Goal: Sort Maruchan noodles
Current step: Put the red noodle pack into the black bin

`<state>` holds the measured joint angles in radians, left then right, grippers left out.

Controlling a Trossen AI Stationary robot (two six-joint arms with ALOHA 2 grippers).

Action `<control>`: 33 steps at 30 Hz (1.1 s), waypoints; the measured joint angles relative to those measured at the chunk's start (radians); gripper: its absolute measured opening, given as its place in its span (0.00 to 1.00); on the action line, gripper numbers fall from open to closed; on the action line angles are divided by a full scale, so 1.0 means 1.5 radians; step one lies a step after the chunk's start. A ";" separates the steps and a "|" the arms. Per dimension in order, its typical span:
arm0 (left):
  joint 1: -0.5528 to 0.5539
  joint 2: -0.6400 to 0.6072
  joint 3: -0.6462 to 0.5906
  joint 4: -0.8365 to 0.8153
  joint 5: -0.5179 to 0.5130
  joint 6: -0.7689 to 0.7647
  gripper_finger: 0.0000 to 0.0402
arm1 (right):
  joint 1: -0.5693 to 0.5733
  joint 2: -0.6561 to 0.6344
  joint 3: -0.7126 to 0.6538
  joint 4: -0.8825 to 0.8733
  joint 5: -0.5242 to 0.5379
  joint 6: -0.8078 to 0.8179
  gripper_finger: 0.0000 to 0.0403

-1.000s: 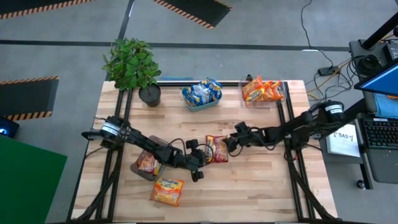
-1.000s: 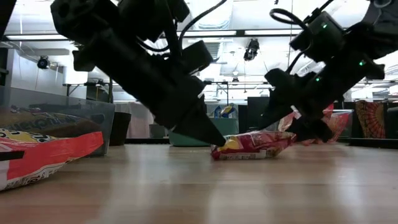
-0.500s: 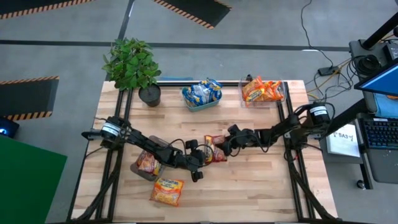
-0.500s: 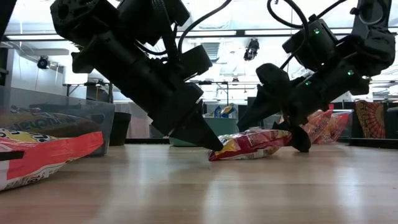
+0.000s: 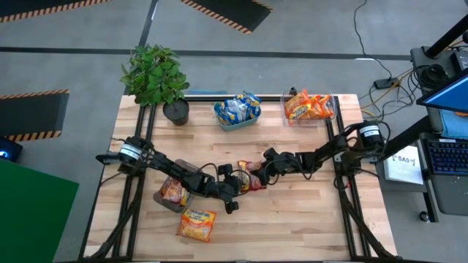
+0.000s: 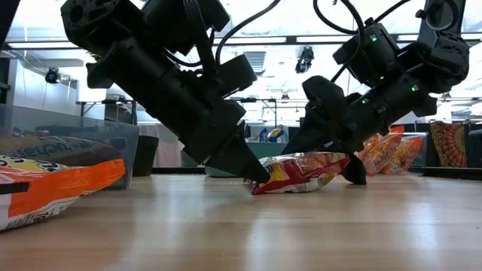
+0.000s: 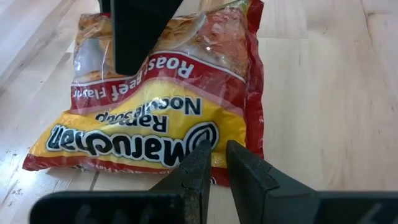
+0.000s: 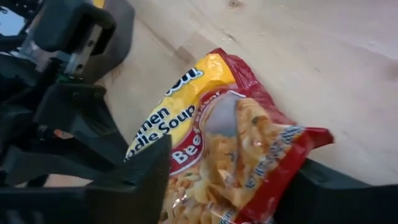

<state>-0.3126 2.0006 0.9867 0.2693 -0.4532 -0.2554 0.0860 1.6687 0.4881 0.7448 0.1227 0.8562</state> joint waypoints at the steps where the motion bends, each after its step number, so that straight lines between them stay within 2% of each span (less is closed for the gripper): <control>1: 0.000 0.000 0.000 0.000 0.000 0.000 0.09 | 0.000 -0.002 0.000 0.001 -0.001 0.000 0.49; 12: 0.000 0.000 -0.001 0.000 0.001 -0.001 0.09 | 0.001 -0.006 0.000 0.004 -0.018 -0.028 0.05; 17: -0.005 -0.019 -0.003 -0.026 0.004 0.004 0.09 | 0.001 -0.016 -0.001 0.001 -0.020 -0.036 0.03; 24: -0.011 -0.115 -0.002 -0.141 -0.010 0.020 0.09 | 0.001 -0.086 -0.001 0.004 -0.018 -0.101 0.03; 29: -0.022 -0.199 -0.002 -0.170 -0.054 0.078 0.09 | 0.004 -0.125 0.001 0.052 -0.007 -0.137 0.03; 33: -0.042 -0.281 -0.002 -0.179 -0.104 0.149 0.09 | 0.020 -0.128 0.025 0.084 0.027 -0.188 0.03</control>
<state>-0.3758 1.5784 0.9833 0.0003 -0.6094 -0.0314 0.1153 1.4769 0.5251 0.8714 0.1628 0.5745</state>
